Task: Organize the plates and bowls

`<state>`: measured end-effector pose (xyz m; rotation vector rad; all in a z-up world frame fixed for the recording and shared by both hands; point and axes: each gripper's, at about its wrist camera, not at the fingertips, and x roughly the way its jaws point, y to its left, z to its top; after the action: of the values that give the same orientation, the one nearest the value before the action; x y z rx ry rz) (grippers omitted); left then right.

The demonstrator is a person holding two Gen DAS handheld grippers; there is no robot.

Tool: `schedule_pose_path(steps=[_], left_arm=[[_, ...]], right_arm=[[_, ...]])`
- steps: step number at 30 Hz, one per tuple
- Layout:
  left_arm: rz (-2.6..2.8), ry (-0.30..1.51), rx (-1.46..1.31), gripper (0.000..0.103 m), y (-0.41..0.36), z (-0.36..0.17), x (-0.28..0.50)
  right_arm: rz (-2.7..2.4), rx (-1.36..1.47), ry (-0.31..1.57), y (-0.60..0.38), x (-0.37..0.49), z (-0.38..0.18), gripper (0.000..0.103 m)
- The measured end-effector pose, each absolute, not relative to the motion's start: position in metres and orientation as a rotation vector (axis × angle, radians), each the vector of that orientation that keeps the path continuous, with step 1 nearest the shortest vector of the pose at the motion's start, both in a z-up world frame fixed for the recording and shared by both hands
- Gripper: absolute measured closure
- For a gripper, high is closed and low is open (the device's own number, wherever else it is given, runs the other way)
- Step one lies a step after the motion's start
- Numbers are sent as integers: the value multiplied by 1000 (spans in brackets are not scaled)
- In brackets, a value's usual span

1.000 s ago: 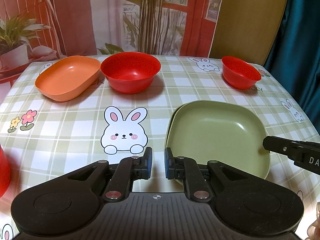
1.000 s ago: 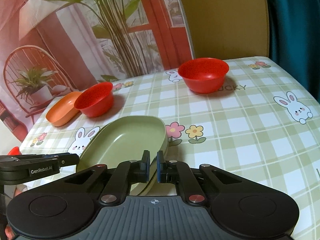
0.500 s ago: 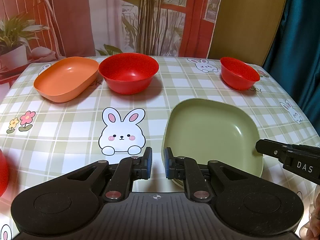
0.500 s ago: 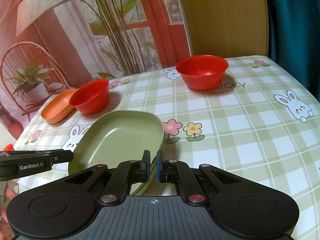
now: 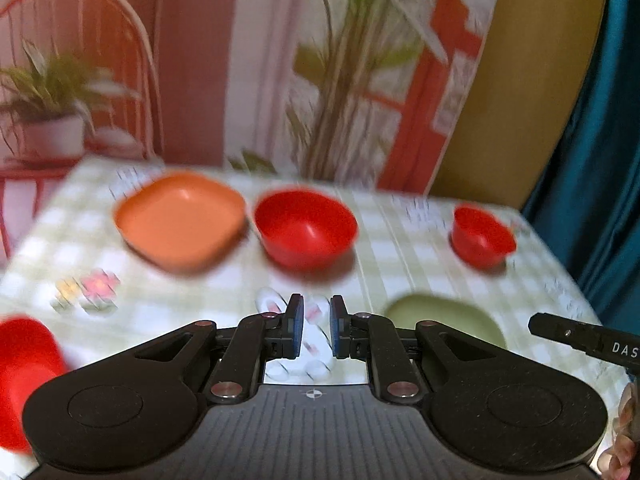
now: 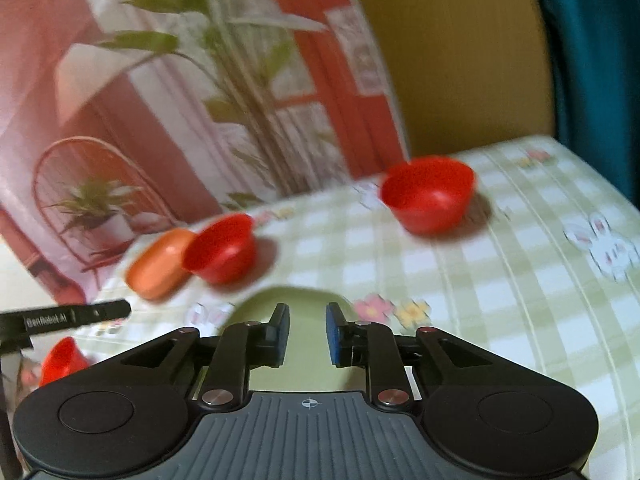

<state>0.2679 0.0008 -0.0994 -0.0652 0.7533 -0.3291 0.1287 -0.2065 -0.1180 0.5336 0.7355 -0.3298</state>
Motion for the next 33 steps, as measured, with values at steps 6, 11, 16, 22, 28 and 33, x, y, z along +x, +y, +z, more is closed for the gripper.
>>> schedule_pose_path(steps=[6,11,16,22,28,33], left_arm=[[-275,708,-85,76,49,-63,272],[-198,684,-122,74,87,-45,279],[-132,634,-130,58,111,-42,295],[-45,644,-254,51,135,-67,340],[37,693,-291,51,140,-99,379],[100,796,-357,51,145,-131,407]], right_arm=[[-207,468,700,-182,176,-84,80],[-118,435,695,-156,224,-66,78],[-77,398,700,-133,279,-64,75],[-53,295,718,-115,360,-77,66],[-49,247,779,-114,440,-117,65],[-62,221,920,-118,496,-169,65]])
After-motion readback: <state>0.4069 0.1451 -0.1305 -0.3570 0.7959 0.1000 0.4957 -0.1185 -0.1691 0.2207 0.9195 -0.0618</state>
